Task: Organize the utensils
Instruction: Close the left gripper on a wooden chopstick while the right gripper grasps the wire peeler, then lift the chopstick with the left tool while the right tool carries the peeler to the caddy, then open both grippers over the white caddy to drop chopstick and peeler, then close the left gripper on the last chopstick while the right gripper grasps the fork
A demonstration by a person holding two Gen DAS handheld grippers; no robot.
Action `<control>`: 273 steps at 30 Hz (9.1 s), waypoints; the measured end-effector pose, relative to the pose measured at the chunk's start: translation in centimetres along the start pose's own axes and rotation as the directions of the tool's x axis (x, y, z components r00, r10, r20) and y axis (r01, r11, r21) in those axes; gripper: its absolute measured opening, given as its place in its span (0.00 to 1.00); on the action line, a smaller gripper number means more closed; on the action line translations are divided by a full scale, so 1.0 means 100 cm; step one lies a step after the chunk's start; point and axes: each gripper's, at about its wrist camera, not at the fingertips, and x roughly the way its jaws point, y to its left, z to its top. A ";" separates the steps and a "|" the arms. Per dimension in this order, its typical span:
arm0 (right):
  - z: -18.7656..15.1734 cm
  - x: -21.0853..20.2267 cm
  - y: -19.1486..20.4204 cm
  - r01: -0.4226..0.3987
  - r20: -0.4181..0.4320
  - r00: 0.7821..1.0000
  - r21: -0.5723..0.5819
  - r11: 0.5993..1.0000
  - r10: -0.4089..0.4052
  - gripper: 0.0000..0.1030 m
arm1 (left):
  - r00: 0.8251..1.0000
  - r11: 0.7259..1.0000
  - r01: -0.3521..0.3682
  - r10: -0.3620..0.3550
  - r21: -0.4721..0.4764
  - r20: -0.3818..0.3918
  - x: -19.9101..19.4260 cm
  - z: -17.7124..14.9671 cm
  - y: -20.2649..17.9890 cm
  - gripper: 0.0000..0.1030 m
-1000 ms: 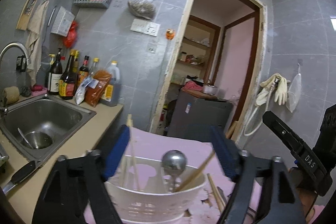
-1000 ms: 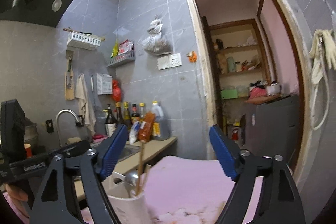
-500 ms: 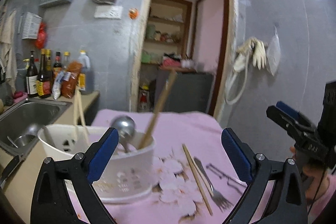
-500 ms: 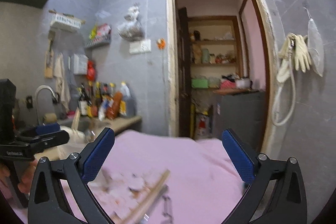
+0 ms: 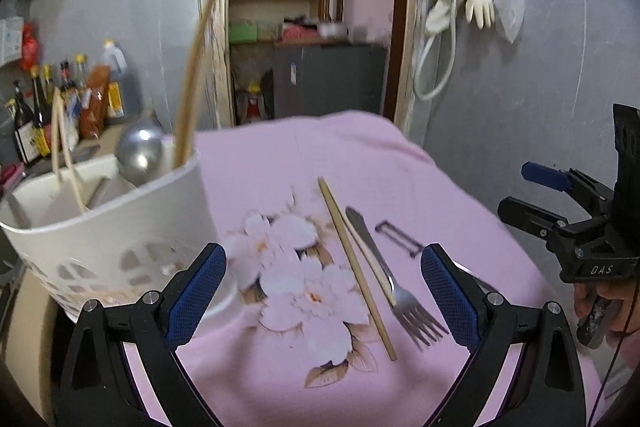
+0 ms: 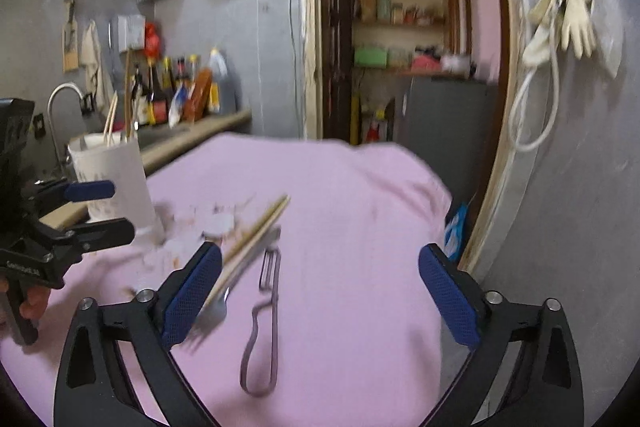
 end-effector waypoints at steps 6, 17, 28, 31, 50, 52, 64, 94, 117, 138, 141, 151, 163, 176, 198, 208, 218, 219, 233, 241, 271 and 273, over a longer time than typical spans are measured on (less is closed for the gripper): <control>-0.008 0.022 -0.003 -0.079 -0.137 0.987 0.029 0.996 0.082 0.69 | 0.986 0.998 0.061 -0.065 -0.032 -0.153 0.037 0.001 0.002 0.61; -0.016 0.057 0.014 -0.158 -0.294 0.944 -0.014 0.987 0.147 0.47 | 0.936 0.989 0.094 -0.125 -0.110 -0.328 0.102 0.014 0.015 0.29; -0.007 0.093 0.018 -0.145 -0.361 0.923 -0.012 0.989 0.132 0.38 | 0.926 0.987 0.105 -0.141 -0.119 -0.349 0.125 0.026 0.018 0.19; -0.005 0.095 0.018 -0.132 -0.366 0.923 -0.010 0.991 0.119 0.32 | 0.924 0.986 0.107 -0.145 -0.126 -0.355 0.128 0.027 0.018 0.16; 0.009 0.119 0.002 -0.095 -0.425 0.893 0.142 0.985 0.147 0.19 | 0.881 0.990 0.078 -0.122 -0.114 -0.457 0.085 0.008 0.017 0.06; 0.011 0.123 -0.001 -0.091 -0.434 0.887 0.176 0.980 0.160 0.19 | 0.873 0.988 0.079 -0.132 -0.130 -0.470 0.091 0.010 0.017 0.06; 0.012 0.096 0.001 -0.068 -0.371 0.917 0.214 0.974 0.145 0.10 | 0.907 0.984 0.070 -0.132 -0.166 -0.401 0.073 0.007 0.014 0.04; 0.103 -0.022 0.140 -0.356 0.584 0.749 -0.045 0.933 0.314 0.10 | 0.779 0.962 -0.044 0.201 -0.268 0.594 -0.145 0.039 0.121 0.04; 0.104 0.063 0.181 -0.327 0.619 0.740 -0.012 0.945 0.264 0.10 | 0.698 0.847 -0.102 0.434 -0.521 0.569 -0.113 0.033 0.226 0.04; 0.088 0.073 0.185 -0.308 0.502 0.816 -0.043 0.951 0.287 0.12 | 0.815 0.874 -0.129 0.362 -0.468 0.453 -0.092 0.008 0.203 0.05; 0.087 0.067 0.182 -0.311 0.500 0.816 -0.045 0.949 0.291 0.13 | 0.851 0.888 -0.114 0.319 -0.446 0.417 -0.089 0.005 0.200 0.06; 0.088 0.029 0.167 -0.293 0.525 0.802 -0.072 0.954 0.286 0.43 | 0.870 0.914 -0.083 0.261 -0.397 0.419 -0.105 0.001 0.173 0.24; 0.073 -0.022 0.116 -0.177 0.529 0.831 -0.040 0.983 0.171 0.79 | 0.875 0.964 -0.033 0.155 -0.264 0.458 -0.129 0.015 0.108 0.69; 0.044 -0.047 0.061 -0.061 0.440 0.896 0.002 0.998 0.054 1.00 | 0.942 0.986 0.014 0.043 -0.166 0.334 -0.101 0.005 0.055 0.92; -0.002 0.055 0.025 -0.007 -0.184 0.983 0.027 1.000 0.012 0.67 | 0.993 0.992 -0.062 0.050 -0.114 -0.109 -0.013 -0.024 0.027 0.92; -0.008 0.090 0.042 -0.084 -0.333 0.940 -0.016 0.996 0.074 0.47 | 0.979 0.985 -0.058 0.024 -0.163 -0.203 0.002 -0.026 0.039 0.91; -0.004 0.105 0.057 -0.062 -0.358 0.933 -0.097 0.993 0.023 0.46 | 0.978 0.985 -0.044 0.009 -0.165 -0.208 0.001 -0.025 0.040 0.82; -0.004 0.106 0.058 -0.064 -0.360 0.933 -0.104 0.993 0.022 0.46 | 0.978 0.986 -0.043 0.008 -0.163 -0.210 0.002 -0.025 0.040 0.80; -0.013 0.083 0.043 -0.098 -0.381 0.924 -0.137 0.986 0.039 0.11 | 0.964 0.990 0.017 -0.054 -0.142 -0.262 0.022 -0.020 0.021 0.50; -0.023 0.062 0.033 -0.092 -0.359 0.932 -0.129 0.987 0.040 0.05 | 0.957 0.993 0.049 -0.078 -0.109 -0.281 0.063 0.003 0.003 0.38; -0.034 0.042 0.023 -0.084 -0.364 0.929 -0.042 0.996 0.063 0.06 | 0.902 0.988 0.057 -0.111 -0.141 -0.417 0.021 -0.026 -0.001 0.03; -0.031 0.045 0.022 -0.078 -0.374 0.925 -0.021 0.997 0.064 0.06 | 0.898 0.986 0.069 -0.127 -0.150 -0.422 0.016 -0.026 0.002 0.03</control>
